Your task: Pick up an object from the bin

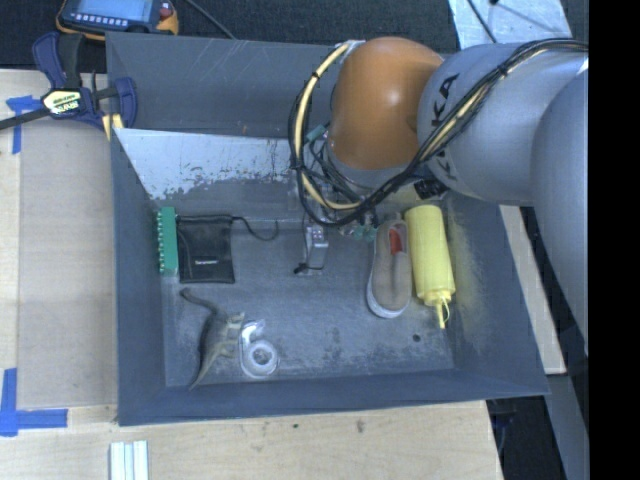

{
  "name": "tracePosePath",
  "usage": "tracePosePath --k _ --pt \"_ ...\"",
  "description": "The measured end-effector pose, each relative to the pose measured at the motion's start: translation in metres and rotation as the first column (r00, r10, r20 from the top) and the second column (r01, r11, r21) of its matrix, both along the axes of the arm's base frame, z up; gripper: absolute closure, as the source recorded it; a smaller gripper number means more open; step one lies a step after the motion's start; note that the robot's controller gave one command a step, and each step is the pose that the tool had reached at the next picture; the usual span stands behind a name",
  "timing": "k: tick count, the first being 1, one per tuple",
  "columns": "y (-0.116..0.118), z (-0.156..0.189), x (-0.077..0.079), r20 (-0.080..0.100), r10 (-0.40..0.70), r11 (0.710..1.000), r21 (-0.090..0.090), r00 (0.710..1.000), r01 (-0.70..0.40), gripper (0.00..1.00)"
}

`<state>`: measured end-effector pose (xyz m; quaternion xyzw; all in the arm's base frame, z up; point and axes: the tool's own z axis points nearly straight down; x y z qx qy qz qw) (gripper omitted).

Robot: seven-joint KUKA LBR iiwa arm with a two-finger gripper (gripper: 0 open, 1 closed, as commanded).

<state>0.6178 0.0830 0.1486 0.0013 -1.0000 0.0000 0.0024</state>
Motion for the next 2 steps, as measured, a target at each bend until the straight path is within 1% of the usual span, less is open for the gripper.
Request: tracePosePath --k 1,2 --pt "-0.001 0.005 0.002 0.008 -0.002 1.000 0.000 1.000 0.002 0.00" --pt "0.050 -0.054 -0.004 0.011 0.099 0.995 0.000 0.995 -0.099 0.00"
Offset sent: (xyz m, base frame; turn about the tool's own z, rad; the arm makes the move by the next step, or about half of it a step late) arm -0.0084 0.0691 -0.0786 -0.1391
